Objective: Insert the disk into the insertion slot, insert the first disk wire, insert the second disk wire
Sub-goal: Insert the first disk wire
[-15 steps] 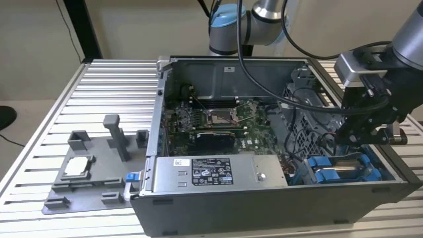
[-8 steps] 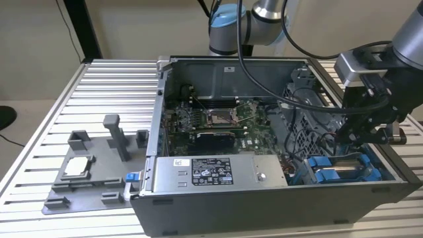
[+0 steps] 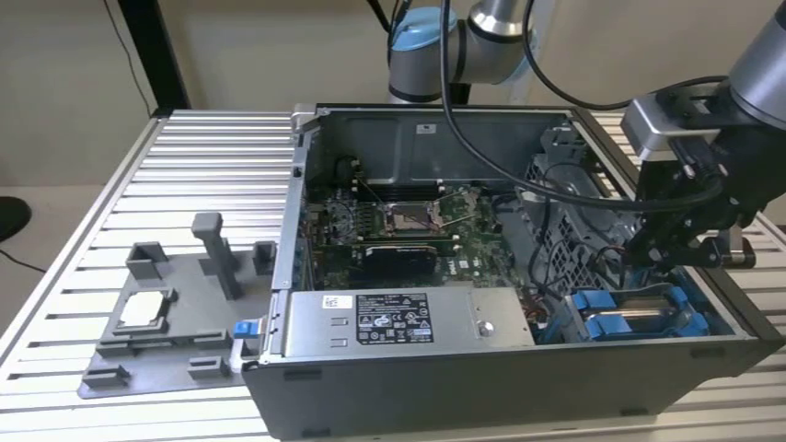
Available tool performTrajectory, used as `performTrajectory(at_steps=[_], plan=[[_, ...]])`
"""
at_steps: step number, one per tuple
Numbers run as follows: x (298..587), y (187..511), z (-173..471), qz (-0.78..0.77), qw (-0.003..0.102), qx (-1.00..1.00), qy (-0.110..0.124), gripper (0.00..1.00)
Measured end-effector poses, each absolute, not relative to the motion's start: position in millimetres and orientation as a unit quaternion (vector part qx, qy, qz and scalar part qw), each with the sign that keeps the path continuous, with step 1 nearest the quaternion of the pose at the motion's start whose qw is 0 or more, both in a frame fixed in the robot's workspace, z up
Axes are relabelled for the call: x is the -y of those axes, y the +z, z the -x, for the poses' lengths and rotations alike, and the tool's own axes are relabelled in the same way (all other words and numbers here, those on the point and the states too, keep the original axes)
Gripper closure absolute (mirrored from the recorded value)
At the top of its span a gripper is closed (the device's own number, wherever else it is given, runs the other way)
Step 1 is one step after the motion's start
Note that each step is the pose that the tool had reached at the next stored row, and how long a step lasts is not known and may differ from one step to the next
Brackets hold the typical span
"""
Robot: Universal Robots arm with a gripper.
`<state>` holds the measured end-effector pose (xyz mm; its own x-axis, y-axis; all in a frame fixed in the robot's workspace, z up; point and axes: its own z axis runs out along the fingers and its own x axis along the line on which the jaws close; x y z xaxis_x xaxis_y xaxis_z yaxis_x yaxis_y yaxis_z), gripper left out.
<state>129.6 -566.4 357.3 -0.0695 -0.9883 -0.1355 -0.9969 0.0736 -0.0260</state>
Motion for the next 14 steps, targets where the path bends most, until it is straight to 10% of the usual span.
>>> performTrajectory(at_steps=[14], plan=[[570.9, 352.9, -142.6, 0.686, 0.044, -0.724, 0.049, 1.0]])
